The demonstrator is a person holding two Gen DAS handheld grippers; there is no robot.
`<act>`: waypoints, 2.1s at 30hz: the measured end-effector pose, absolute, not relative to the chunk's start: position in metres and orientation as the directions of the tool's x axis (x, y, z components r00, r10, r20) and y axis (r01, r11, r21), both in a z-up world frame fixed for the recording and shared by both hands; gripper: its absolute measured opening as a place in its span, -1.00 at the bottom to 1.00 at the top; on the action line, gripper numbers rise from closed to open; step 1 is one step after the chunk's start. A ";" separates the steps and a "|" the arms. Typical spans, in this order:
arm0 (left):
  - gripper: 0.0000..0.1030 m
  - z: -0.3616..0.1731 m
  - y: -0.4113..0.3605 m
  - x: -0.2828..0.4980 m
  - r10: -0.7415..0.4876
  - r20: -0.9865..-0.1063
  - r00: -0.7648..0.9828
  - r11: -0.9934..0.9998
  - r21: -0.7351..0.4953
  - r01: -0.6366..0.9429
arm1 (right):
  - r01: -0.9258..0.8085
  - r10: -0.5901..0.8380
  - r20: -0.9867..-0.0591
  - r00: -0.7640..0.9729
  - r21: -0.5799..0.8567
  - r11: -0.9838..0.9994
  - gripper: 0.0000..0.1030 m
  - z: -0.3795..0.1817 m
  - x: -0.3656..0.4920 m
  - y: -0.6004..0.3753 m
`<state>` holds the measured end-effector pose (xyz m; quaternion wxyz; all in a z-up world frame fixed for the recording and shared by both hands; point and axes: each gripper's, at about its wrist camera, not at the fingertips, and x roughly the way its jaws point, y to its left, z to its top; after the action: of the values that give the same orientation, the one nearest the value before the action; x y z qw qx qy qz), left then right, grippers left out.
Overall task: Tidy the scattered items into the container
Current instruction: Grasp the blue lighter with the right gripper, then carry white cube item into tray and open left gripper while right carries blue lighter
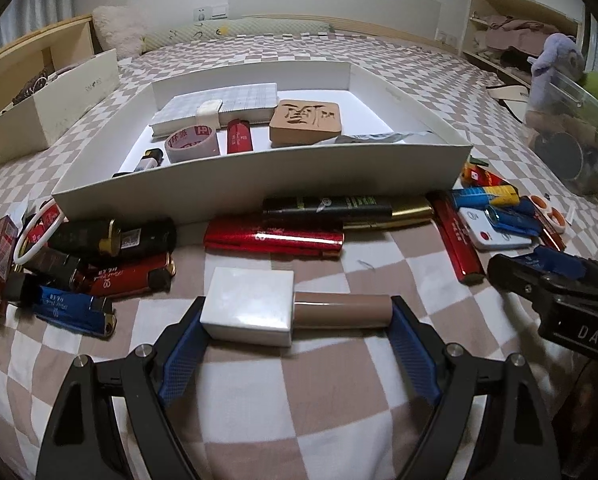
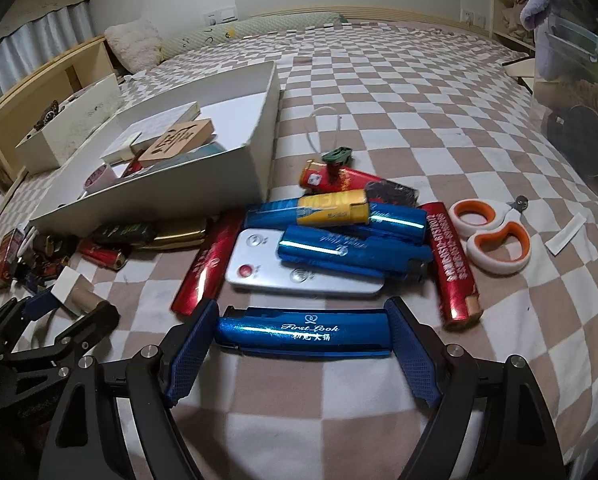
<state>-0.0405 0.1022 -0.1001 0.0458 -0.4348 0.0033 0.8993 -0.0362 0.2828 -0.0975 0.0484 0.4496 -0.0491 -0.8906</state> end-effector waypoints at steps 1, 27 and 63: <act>0.68 -0.100 0.101 -0.038 0.084 -0.783 -0.616 -0.995 -0.036 -0.090 | 0.047 -0.135 -0.796 -0.589 0.134 -0.990 0.64 -0.097 -0.035 0.280; 0.68 -0.050 0.037 -0.060 0.112 -0.723 -0.682 -0.992 -0.118 -0.038 | 0.177 -0.335 -0.734 -0.591 0.288 -0.941 0.64 -0.053 -0.038 0.236; 0.68 -0.056 0.009 -0.213 0.051 -0.809 -0.586 -0.997 -0.072 0.012 | 0.241 -0.373 -0.702 -0.607 0.284 -0.928 0.64 -0.024 -0.140 0.214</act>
<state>-0.2126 0.0092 -0.0564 0.0110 -0.4548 -0.0347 0.8898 -0.1401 0.2138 -0.0244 0.1719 0.4087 -0.0803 -0.8927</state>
